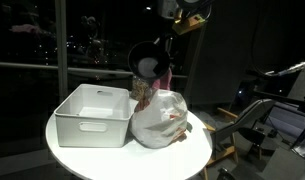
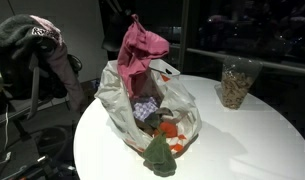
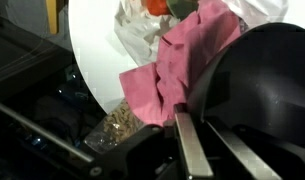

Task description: Empty the objects in the plastic bag into the white basket

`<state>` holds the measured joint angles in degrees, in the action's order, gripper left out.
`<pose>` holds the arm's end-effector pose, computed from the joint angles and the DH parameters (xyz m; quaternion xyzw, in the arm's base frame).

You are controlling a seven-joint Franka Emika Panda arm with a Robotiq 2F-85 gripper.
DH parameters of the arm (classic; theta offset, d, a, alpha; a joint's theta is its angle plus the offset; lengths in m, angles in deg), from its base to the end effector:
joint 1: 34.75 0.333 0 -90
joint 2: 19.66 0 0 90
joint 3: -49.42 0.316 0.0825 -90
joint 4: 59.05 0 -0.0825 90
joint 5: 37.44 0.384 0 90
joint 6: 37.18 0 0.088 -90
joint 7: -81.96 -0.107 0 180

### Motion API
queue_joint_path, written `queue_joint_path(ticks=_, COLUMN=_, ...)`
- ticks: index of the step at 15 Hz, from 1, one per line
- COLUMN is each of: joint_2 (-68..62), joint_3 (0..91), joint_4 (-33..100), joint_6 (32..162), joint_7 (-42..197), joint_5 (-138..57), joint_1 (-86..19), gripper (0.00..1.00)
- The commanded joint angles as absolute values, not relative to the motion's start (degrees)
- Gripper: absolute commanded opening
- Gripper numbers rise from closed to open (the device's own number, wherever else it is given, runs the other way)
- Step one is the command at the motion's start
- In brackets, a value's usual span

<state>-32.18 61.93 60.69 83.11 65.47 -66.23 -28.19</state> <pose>0.4928 0.1536 0.5441 0.9547 0.1223 0.1762 0.2062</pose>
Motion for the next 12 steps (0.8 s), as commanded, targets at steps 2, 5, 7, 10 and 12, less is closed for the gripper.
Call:
queue_joint_path(ticks=2, joint_2=-30.0, joint_3=67.8, joint_4=50.9, joint_6=80.6, joint_7=63.2, joint_5=-70.3, joint_1=-25.4, gripper=0.03)
queue_joint_path(ticks=5, joint_2=-27.4, joint_3=70.3, joint_4=46.8, joint_6=82.3, joint_7=63.1, joint_5=-73.4, joint_1=-23.8, gripper=0.03)
queue_joint_path(ticks=7, joint_2=-24.4, joint_3=71.0, joint_4=45.1, joint_6=84.6, joint_7=63.0, joint_5=-76.0, joint_1=-23.3, gripper=0.03)
queue_joint_path(ticks=10, joint_2=-18.7, joint_3=70.5, joint_4=43.2, joint_6=88.0, joint_7=63.0, joint_5=-79.1, joint_1=-22.1, gripper=0.03)
queue_joint_path(ticks=12, joint_2=-13.8, joint_3=69.6, joint_4=42.4, joint_6=90.6, joint_7=63.0, joint_5=-81.4, joint_1=-21.1, gripper=0.03)
